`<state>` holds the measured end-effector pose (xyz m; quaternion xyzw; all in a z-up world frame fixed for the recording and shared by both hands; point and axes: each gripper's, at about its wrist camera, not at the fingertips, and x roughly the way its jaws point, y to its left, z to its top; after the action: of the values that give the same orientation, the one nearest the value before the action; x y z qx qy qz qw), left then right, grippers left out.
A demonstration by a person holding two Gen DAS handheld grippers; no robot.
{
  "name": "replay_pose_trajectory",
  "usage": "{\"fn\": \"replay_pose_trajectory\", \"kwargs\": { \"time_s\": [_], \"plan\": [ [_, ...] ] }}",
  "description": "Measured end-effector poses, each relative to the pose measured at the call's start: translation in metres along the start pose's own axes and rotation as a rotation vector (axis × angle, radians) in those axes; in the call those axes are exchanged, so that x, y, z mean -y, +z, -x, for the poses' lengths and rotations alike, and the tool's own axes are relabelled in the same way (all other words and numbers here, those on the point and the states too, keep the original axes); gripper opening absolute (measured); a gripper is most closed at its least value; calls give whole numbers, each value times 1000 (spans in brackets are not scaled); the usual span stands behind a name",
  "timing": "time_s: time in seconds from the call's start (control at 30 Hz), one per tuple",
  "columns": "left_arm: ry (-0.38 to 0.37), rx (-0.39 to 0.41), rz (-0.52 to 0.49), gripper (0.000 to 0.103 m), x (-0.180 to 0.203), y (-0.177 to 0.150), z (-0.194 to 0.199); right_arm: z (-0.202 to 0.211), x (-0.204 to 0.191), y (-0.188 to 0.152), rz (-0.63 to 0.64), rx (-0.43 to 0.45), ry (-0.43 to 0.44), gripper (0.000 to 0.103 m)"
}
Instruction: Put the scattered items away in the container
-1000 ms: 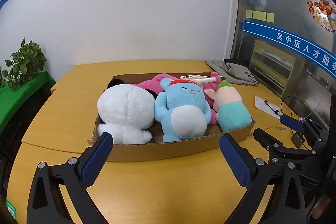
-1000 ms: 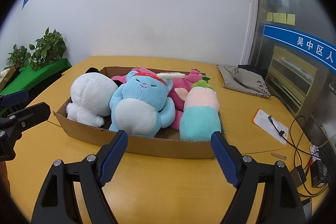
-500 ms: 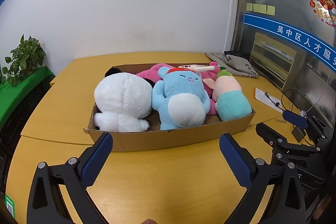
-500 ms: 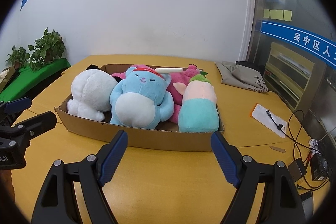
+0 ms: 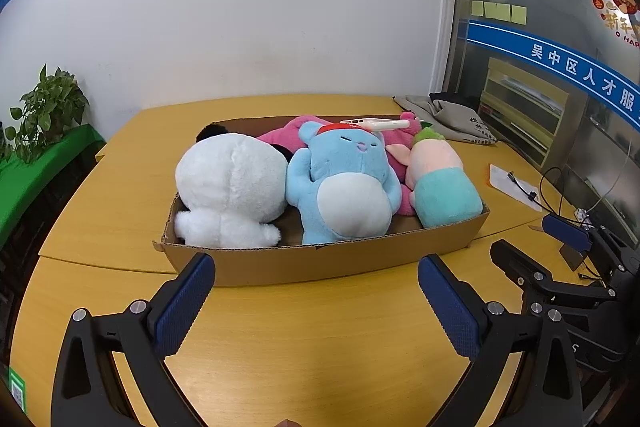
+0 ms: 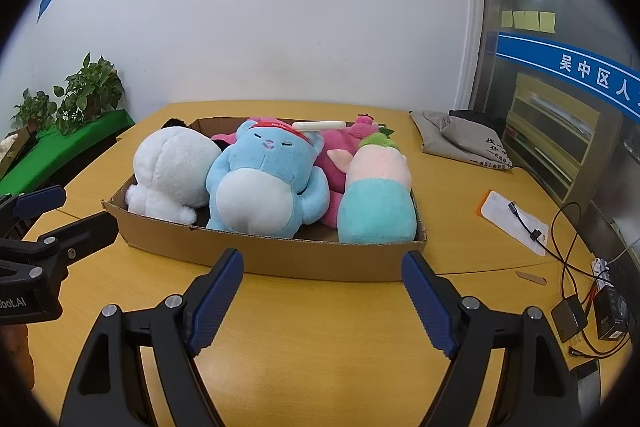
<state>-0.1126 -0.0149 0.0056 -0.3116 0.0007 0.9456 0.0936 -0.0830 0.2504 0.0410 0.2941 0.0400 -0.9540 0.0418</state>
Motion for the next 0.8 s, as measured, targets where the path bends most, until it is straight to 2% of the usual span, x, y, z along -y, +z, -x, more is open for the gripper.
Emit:
{"fn": "replay_pose_trajectory", "kwargs": {
  "time_s": [0.8],
  "plan": [
    [4,-26,1,103,-1,-8,-2,-3,-12,-6,1,-18,17,81]
  ]
}}
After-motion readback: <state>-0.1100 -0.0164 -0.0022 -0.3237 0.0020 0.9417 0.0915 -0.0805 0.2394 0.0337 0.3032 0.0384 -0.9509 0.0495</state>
